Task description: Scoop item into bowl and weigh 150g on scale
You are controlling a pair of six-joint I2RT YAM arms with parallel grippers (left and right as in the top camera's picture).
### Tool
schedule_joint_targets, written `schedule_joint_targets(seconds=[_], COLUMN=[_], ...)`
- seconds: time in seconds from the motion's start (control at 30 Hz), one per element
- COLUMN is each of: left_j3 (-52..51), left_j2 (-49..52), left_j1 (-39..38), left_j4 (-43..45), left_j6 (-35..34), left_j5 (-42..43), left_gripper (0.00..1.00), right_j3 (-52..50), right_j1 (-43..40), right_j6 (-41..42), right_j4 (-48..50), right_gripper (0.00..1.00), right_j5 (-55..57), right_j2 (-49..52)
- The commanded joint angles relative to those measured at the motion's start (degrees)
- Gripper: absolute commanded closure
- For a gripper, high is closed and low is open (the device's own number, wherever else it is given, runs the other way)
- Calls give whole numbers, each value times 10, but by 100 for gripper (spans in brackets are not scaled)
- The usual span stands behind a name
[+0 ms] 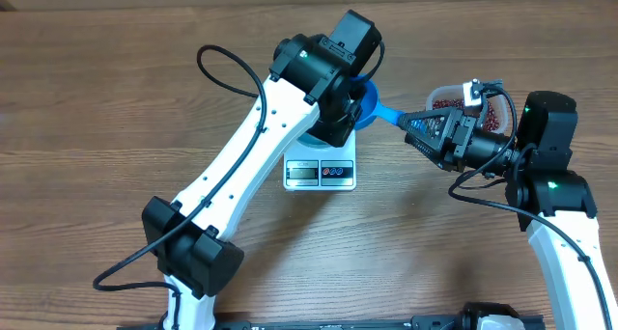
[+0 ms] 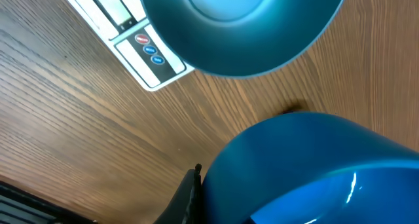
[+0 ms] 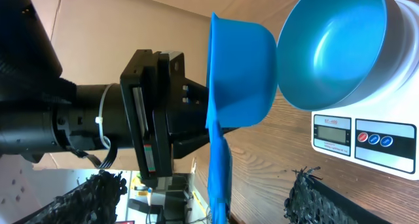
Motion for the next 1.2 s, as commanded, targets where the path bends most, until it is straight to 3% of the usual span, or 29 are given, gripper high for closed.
schedule_joint_targets(seconds=[0.0,0.23,0.57,1.17], left_j3=[13,13,13,13], left_j2=[-14,-14,-14,-14], left_j1=[-11,-23,-39,-46], left_j4=[3,3,3,3], left_j6=[-8,-8,-19,-23], left_j5=[6,6,6,6], left_gripper=[96,96,96,96], right_j3=[13,13,13,13], right_j1=[-1,-1,-1,-1], right_j6=[0,0,0,0], right_j4=[4,4,4,4], right_gripper=[16,22,51,82], right_j5=[-5,-5,0,0], right_j2=[0,0,0,1])
